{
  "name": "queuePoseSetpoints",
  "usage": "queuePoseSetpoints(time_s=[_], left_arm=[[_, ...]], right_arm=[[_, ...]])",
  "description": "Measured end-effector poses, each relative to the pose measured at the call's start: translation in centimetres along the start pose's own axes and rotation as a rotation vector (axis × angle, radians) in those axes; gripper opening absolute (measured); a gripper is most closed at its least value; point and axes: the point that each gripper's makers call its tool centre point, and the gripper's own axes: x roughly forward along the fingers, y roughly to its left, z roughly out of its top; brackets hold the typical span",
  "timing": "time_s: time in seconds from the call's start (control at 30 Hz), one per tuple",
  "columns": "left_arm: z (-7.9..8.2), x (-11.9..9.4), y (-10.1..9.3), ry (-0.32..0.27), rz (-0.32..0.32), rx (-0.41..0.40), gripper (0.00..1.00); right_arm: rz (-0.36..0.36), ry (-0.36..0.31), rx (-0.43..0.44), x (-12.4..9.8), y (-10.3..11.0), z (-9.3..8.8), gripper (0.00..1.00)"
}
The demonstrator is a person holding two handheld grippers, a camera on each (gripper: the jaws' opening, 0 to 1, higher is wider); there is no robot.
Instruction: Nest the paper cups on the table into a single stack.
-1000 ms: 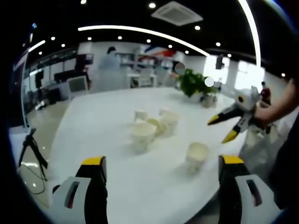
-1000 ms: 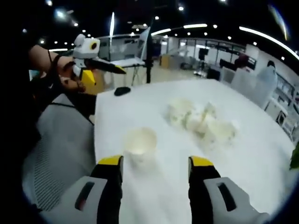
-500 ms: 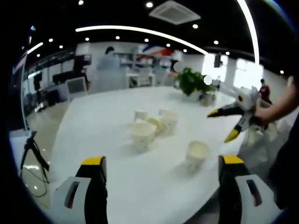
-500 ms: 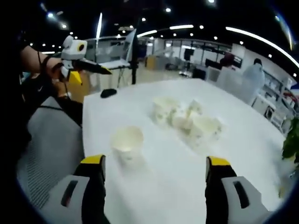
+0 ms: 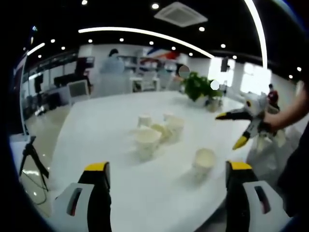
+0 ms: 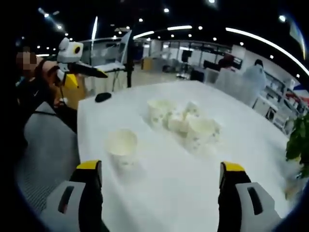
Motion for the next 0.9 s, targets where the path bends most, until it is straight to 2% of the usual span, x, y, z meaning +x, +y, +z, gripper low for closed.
queuePoseSetpoints(time_s=[0.23, 0.33, 0.63, 0.73, 0.9], left_arm=[[-0.8, 0.9, 0.4, 0.003, -0.006, -0.002, 0.99], [-1.1, 1.7, 0.5, -0.019, -0.019, -0.027, 0.99], [-1.2, 5.3, 2.5, -0.057, 0.002, -0.012, 0.99], [-1.4, 6.5, 2.9, -0.057, -0.001, 0.014, 0.98], [-1.7, 8.4, 3.5, -0.058, -0.012, 0.012, 0.97]], right_arm=[[0.008, 0.011, 0.003, 0.6, 0.3, -0.4, 1.00], [0.008, 0.010, 0.010, 0.6, 0.4, -0.5, 1.00], [-0.011, 0.018, 0.048, 0.3, 0.5, -1.1, 0.99], [-0.024, 0.019, 0.070, 0.1, 0.6, -1.3, 0.99], [-0.043, 0.022, 0.105, -0.3, 0.7, -1.9, 0.99]])
